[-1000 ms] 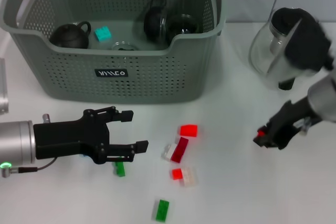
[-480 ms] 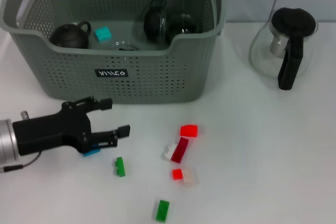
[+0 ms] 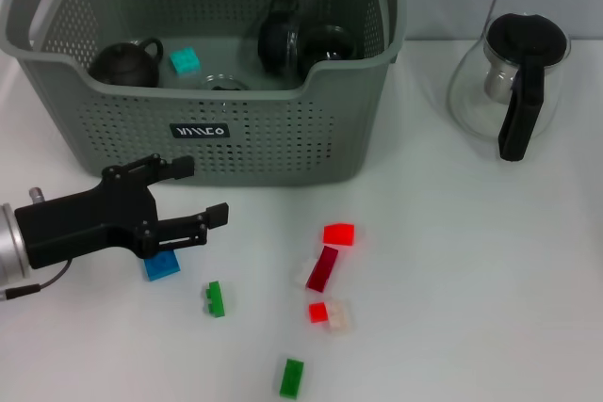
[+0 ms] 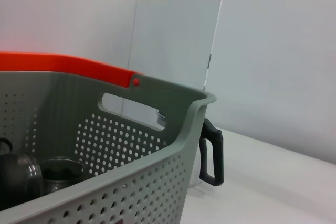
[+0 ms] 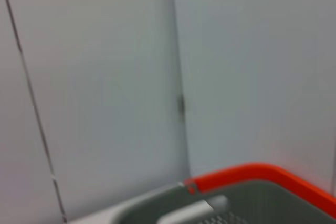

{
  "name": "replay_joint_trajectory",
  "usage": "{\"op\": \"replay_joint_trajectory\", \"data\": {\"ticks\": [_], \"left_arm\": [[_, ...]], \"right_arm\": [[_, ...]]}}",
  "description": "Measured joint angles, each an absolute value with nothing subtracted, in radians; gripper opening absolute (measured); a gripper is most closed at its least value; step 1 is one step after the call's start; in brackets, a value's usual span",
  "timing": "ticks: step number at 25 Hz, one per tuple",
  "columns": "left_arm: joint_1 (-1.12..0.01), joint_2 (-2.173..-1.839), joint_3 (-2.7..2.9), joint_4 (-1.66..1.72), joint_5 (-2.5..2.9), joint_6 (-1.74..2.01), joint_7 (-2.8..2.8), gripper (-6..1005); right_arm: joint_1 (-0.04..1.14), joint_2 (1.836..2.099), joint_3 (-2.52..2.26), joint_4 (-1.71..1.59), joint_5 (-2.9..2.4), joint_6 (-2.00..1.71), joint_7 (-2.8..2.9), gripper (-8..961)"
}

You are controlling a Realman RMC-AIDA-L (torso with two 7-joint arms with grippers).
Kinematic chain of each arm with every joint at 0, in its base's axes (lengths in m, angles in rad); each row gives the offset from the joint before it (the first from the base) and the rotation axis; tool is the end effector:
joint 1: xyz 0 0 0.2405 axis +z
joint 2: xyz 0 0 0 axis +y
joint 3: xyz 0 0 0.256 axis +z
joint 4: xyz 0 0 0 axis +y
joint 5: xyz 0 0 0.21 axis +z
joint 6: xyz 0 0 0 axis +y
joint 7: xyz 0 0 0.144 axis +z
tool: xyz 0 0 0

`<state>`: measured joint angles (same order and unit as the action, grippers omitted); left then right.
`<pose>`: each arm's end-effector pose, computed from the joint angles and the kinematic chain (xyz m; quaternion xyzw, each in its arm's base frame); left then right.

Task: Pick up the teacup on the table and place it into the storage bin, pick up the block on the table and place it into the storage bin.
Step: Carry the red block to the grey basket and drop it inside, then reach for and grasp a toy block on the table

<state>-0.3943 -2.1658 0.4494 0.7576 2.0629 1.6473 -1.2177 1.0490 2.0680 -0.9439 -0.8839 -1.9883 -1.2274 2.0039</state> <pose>-0.2959 0.2877 0.0096 -0.9146 -0.2099 -0.2749 0.2097 0.0229 0.4537 0.0168 -0.9484 0.1530 0.2309 0.1540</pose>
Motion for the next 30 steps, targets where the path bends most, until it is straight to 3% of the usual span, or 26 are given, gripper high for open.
{"op": "replay_joint_trajectory", "data": {"ticks": [3,9,15,17,24,30], "left_arm": [[-0.394,-2.164,0.449,0.759,2.063,1.646,-1.216,862],[-0.398,-2.162,0.448,0.768,2.063,1.65,-1.202,861],[-0.395,-2.153,0.428,0.8,2.062,1.718,-1.199,861],[-0.395,-2.145,0.414,0.811,2.062,1.763,-1.185,861],[-0.398,-2.133,0.445,0.858,2.116,1.825,-1.143,861],[-0.418,-2.14,0.531,0.936,2.242,1.76,-1.134,861]], "right_arm": [[1.033,2.065,-0.977,-0.864,-2.004,-1.179,1.973,345],[0.927,2.093,-0.966,-0.955,-1.88,-1.208,1.83,368],[0.739,2.088,-0.965,-1.06,-1.682,-1.468,1.725,588],[0.664,2.087,-0.964,-1.085,-1.675,-1.593,1.655,820],[0.44,2.095,-0.973,-1.096,-1.776,-1.816,1.445,924],[0.433,2.1,-0.982,-0.976,-1.9,-1.804,1.438,925]]}}
